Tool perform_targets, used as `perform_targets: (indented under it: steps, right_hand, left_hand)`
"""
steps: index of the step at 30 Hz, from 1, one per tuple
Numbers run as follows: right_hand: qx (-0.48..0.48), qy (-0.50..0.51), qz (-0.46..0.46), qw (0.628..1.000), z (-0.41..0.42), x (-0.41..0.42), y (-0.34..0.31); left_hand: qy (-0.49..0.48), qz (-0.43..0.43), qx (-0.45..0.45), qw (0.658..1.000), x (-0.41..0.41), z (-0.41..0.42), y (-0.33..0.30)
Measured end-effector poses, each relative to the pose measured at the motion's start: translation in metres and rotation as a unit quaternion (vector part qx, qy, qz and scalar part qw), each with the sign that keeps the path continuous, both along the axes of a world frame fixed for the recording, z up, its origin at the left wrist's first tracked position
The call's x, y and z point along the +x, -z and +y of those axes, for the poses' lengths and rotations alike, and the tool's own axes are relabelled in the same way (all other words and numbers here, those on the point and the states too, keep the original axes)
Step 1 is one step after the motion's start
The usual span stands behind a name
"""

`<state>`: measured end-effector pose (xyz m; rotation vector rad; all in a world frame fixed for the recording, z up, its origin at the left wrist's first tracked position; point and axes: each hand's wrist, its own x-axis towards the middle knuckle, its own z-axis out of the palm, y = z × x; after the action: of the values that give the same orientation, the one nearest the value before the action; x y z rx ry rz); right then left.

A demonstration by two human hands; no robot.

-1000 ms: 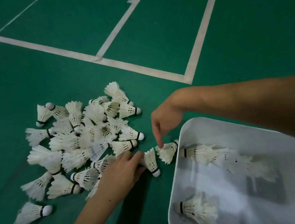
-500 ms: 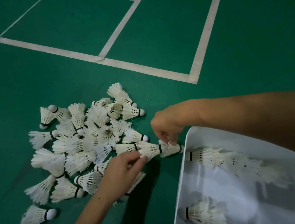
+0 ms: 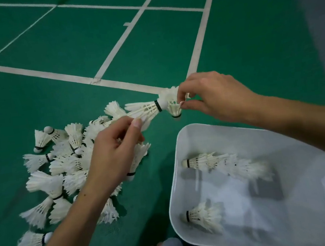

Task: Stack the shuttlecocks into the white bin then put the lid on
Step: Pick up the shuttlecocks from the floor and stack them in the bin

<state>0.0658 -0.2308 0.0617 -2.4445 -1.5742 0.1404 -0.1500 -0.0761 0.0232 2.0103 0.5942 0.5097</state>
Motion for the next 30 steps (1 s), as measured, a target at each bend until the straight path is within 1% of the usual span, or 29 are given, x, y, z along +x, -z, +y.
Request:
perform_targets:
  steps: [2,4,6,9,12,15,16,18,21,23,25,28,30]
  right_hand:
    - [0.049,0.037,0.001,0.998,-0.030,-0.010,-0.013]
    - [0.091,0.071,-0.018,0.993,-0.061,-0.022,-0.019]
    - [0.102,0.105,-0.041,0.988,-0.093,-0.038,-0.021]
    - [0.061,0.144,-0.020,0.987,-0.140,-0.066,-0.008]
    - [-0.019,0.198,0.048,0.979,-0.179,-0.096,0.020]
    - [-0.090,0.269,0.164,0.945,-0.207,-0.113,0.049]
    - [-0.105,0.284,0.194,0.933,-0.212,-0.117,0.058]
    - [-0.120,0.306,0.235,0.915,-0.213,-0.121,0.076]
    - [-0.120,0.311,0.276,0.901,-0.202,-0.120,0.098]
    - [-0.127,0.311,0.317,0.887,-0.191,-0.118,0.106]
    - [-0.132,0.318,0.381,0.858,-0.181,-0.118,0.110]
    - [-0.135,0.310,0.464,0.819,-0.168,-0.119,0.116]
    - [-0.139,0.304,0.501,0.798,-0.163,-0.121,0.121]
  left_hand:
    - [0.026,-0.028,0.008,0.999,0.002,-0.013,-0.015]
    - [0.053,-0.039,0.012,0.998,0.003,-0.028,-0.027]
    - [0.085,-0.039,0.014,0.996,0.005,-0.046,-0.035]
    - [0.146,-0.018,0.032,0.989,0.007,-0.072,-0.035]
    - [0.206,0.025,0.078,0.975,0.008,-0.093,-0.035]
    - [0.250,0.062,0.117,0.959,0.014,-0.107,-0.033]
    - [0.267,0.069,0.142,0.950,0.016,-0.111,-0.035]
    - [0.315,0.092,0.221,0.918,0.021,-0.116,-0.044]
    - [0.379,0.147,0.330,0.852,0.025,-0.118,-0.065]
    - [0.403,0.187,0.388,0.808,0.025,-0.117,-0.080]
    - [0.418,0.229,0.416,0.775,0.024,-0.116,-0.088]
    - [0.433,0.276,0.415,0.751,0.021,-0.116,-0.085]
    - [0.442,0.292,0.432,0.730,0.021,-0.119,-0.074]
